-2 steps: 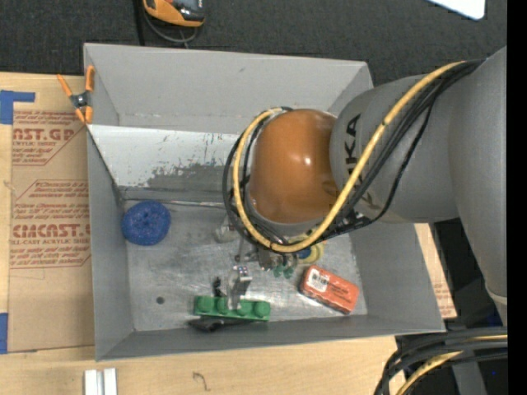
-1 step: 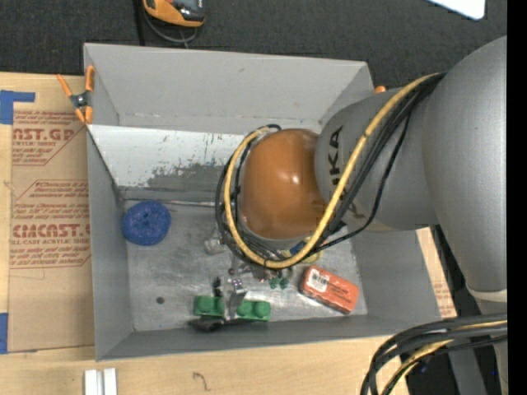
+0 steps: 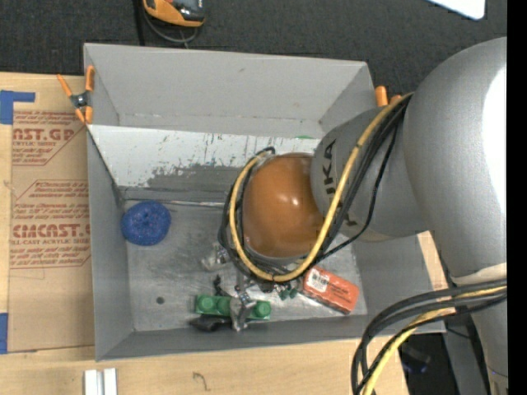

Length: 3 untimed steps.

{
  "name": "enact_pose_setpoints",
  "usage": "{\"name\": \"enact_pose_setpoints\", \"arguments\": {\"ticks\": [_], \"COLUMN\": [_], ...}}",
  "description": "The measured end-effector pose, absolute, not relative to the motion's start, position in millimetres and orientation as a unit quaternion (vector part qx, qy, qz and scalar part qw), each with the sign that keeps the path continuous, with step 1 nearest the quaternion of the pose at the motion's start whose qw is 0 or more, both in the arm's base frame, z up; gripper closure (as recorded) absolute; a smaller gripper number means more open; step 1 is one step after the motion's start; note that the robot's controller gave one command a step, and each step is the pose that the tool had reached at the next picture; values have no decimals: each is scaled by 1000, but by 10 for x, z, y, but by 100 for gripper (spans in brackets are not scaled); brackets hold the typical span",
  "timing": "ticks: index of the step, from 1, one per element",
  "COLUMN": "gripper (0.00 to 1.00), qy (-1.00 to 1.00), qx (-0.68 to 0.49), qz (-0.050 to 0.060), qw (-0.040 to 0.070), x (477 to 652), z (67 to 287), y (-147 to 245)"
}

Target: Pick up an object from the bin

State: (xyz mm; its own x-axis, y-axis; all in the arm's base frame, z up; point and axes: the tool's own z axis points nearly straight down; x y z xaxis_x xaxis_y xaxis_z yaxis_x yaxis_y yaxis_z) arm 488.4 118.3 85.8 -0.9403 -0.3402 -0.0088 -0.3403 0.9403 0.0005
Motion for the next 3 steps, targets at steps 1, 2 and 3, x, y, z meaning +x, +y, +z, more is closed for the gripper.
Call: {"name": "enact_pose_setpoints", "arguments": {"ticks": [1, 2, 3], "gripper": [100, 100, 100], "qy": [994, 995, 993], "qx": [-105, -105, -114], "qz": [0, 0, 0], "qw": [4, 4, 1], "x": [4912, 4912, 4956], "z": [731, 731, 2019], "y": [1375, 1375, 1308]}}
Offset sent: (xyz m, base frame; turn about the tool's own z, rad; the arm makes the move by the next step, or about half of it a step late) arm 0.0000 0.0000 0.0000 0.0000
